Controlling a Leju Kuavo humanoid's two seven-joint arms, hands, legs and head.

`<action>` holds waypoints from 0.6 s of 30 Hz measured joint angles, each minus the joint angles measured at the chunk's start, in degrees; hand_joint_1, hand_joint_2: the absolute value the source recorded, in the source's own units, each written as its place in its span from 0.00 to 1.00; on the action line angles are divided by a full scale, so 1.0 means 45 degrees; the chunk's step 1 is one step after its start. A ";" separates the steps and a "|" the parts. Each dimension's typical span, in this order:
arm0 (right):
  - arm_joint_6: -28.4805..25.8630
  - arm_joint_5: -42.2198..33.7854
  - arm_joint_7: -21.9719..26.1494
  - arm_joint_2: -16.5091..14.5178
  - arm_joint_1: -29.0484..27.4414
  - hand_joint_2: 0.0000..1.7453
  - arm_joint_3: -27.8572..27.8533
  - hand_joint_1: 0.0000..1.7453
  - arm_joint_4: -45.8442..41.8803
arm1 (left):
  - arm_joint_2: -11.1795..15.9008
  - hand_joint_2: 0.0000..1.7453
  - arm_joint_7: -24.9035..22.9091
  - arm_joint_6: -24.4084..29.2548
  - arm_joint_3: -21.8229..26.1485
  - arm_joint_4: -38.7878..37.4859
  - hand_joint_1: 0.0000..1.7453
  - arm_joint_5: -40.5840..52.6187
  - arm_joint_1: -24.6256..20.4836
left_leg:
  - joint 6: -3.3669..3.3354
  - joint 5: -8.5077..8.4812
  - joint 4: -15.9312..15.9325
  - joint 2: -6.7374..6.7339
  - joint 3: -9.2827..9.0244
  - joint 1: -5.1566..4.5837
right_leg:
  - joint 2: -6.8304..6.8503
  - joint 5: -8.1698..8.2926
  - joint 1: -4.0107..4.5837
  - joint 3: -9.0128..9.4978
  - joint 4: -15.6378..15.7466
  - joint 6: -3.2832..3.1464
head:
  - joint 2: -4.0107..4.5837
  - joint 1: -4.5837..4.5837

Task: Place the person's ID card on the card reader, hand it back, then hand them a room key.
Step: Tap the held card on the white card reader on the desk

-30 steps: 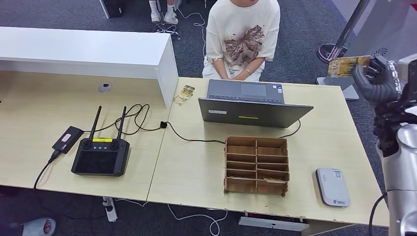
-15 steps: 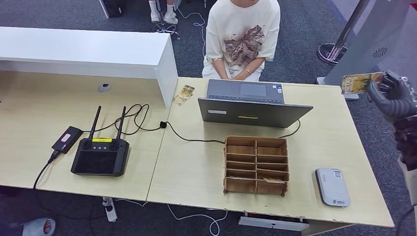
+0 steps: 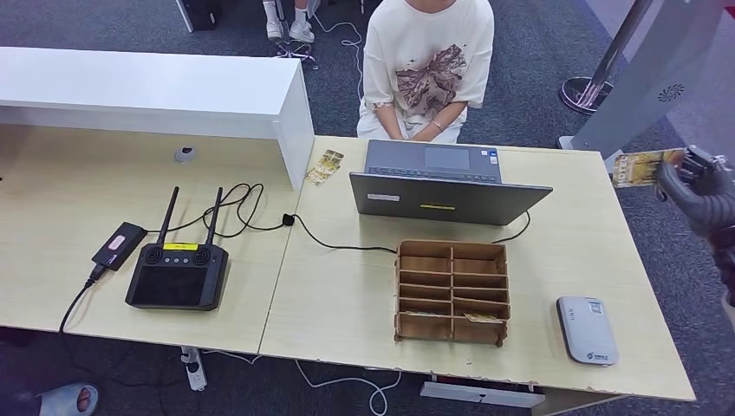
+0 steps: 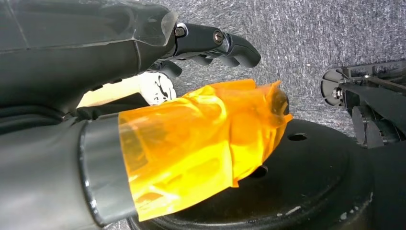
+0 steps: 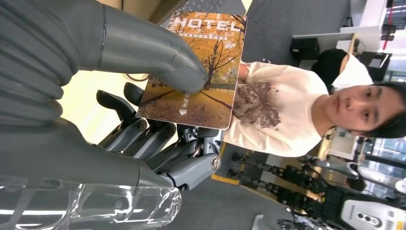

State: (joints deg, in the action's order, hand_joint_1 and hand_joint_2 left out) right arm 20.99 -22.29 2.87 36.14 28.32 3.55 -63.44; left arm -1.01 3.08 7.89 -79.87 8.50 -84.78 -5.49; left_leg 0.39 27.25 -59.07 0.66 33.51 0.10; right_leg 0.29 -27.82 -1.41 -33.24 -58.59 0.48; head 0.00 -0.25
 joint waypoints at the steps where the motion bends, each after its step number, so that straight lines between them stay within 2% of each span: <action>1: 0.0046 -0.0082 -0.0043 0.0082 -0.0129 1.00 0.0004 1.00 -0.0027 | 0.0005 0.00 -0.0001 0.0000 0.0000 0.0000 0.00 0.0000 0.0000 | 0.0000 0.0001 0.0000 0.0000 0.0001 0.0000 | 0.0000 0.0000 0.0000 0.0000 0.0000 0.0000 | 0.0000 0.0001; 9: 0.0937 -0.0583 -0.0162 0.1194 -0.1494 1.00 0.0042 1.00 -0.0366 | 0.0039 0.00 -0.0008 0.0026 -0.0002 0.0000 0.00 0.0004 0.0004 | -0.0016 0.0013 0.0000 0.0003 0.0008 -0.0001 | 0.0009 -0.0006 0.0000 0.0000 0.0004 0.0008 | 0.0000 -0.0001; 18: 0.1001 -0.0464 -0.0363 0.2020 -0.2831 1.00 0.0044 1.00 -0.0817 | 0.0045 0.00 -0.0136 0.0078 -0.0007 0.0000 0.00 0.0017 0.0002 | -0.0018 0.0014 0.0000 -0.0001 0.0006 -0.0001 | 0.0005 -0.0006 0.0000 -0.0001 0.0003 0.0008 | 0.0000 0.0001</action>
State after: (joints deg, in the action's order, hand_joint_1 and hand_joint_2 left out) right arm 25.49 -24.38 1.23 45.23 15.59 3.74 -67.12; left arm -0.81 2.47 8.24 -79.90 8.50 -84.71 -5.48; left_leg 0.31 27.31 -59.07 0.66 33.54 0.10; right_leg 0.32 -27.85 -1.41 -33.24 -58.58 0.51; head 0.00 -0.25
